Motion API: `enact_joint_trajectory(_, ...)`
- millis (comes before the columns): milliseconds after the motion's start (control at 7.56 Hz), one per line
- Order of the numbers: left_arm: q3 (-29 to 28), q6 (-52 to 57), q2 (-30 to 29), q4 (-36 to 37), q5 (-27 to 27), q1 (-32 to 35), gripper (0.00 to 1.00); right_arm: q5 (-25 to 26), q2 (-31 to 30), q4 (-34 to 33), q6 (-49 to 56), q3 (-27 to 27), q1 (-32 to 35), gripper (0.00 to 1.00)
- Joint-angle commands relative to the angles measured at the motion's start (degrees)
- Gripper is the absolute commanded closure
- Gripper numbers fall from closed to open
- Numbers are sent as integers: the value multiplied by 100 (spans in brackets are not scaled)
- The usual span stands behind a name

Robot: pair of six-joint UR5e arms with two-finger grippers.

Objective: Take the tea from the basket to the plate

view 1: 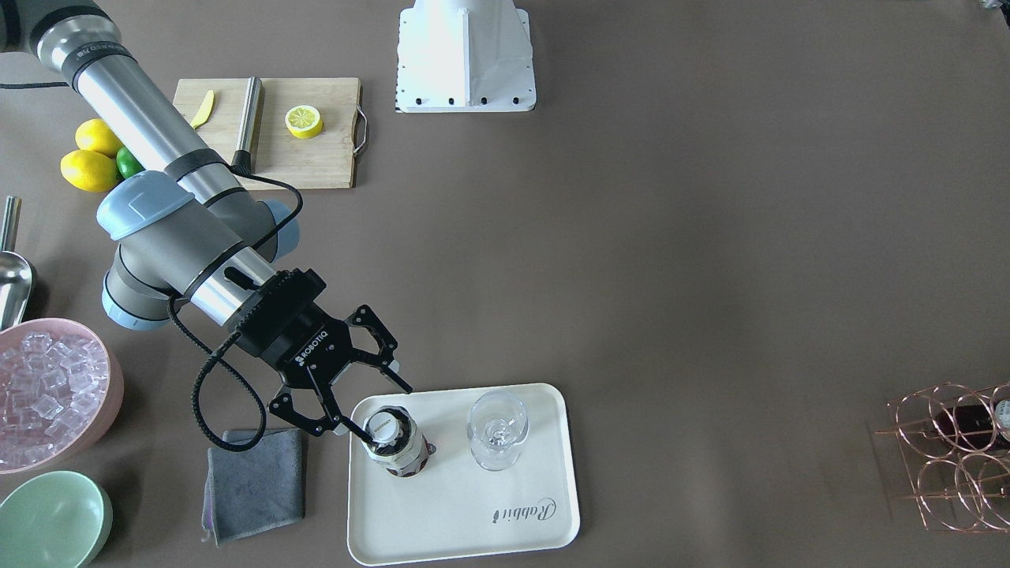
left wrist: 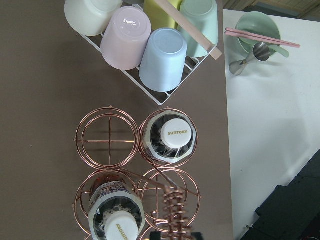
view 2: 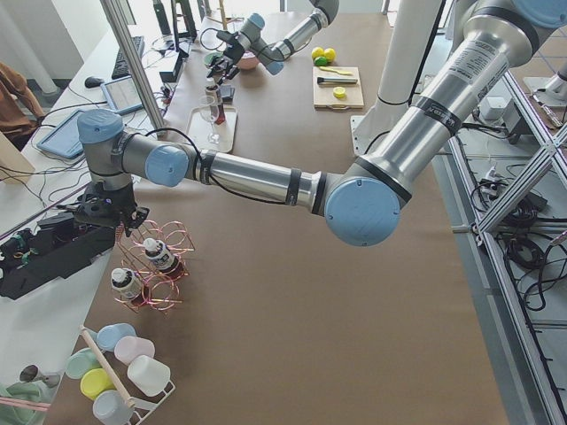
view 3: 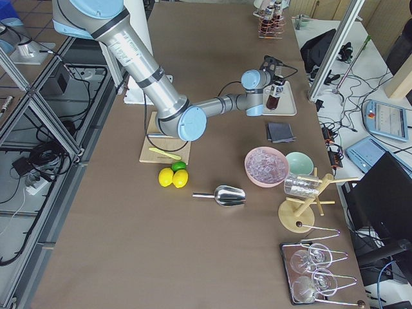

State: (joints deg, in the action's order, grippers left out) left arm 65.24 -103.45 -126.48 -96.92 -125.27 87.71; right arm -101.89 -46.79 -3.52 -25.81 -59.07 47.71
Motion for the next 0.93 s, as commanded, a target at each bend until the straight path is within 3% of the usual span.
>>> enact_joint_trajectory(0,-116,1,-26,-170,3,18,100,-6,-23,-8,-47,-34,-8,0)
enact_joint_trajectory(132,-116,-17,-87,-152,3,10,100,-50,-23,-8,-39,-61,-8,0)
enact_joint_trajectory(529,-116,0,-35,-231,3,-26,100,-1689,-435,-253,-320,-779,500,0)
enact_joint_trajectory(794,-73,-17,-8,-319,264,-139,2,-2412,-1171,-840,-311,-1586,765,0)
